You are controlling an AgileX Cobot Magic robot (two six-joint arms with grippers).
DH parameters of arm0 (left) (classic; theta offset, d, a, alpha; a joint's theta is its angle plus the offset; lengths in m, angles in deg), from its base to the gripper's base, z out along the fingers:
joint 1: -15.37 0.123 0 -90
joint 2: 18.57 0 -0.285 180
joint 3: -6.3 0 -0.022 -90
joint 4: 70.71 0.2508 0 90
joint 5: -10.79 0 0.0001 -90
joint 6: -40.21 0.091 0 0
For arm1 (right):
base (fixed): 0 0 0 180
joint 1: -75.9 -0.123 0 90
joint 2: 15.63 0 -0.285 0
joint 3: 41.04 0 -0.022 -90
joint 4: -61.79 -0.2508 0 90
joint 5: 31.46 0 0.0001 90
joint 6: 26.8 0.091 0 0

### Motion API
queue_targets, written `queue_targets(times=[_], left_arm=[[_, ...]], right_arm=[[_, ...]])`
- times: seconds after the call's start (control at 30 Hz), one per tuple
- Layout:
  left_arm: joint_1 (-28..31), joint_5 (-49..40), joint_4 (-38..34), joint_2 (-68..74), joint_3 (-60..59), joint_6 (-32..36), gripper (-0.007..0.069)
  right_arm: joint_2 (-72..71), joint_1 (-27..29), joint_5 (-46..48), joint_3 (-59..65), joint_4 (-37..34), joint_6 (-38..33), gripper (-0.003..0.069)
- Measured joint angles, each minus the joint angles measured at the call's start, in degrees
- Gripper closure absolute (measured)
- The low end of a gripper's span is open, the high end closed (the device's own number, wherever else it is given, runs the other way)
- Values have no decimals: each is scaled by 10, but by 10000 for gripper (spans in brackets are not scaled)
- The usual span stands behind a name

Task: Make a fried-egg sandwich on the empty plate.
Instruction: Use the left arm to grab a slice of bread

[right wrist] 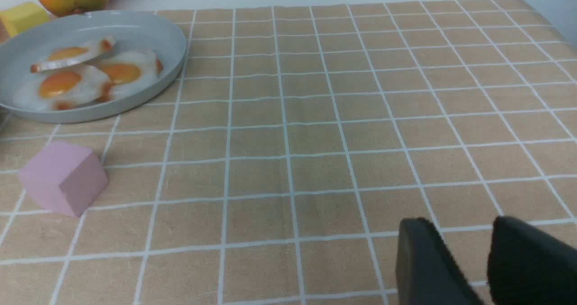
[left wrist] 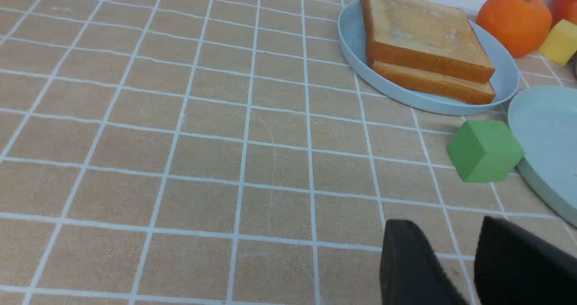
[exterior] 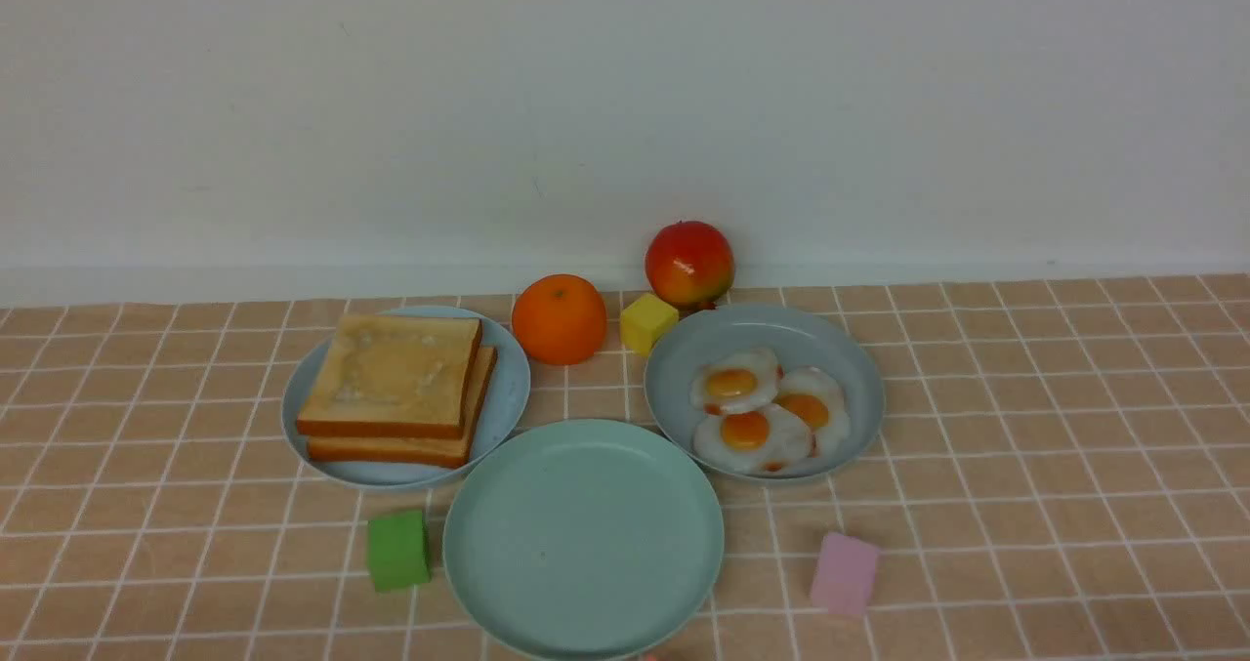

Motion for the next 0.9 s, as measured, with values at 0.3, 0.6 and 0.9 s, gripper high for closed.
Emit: queue_targets(times=[0.3,0.6,0.9], left_arm=[[0,0,0,0,0,0,386],[0,0,0,0,0,0,386],[0,-1,20,0,0,7,386]], right_arm=[[0,0,0,0,0,0,419],[0,0,0,0,0,0,419],[0,0,0,0,1,0,419]])
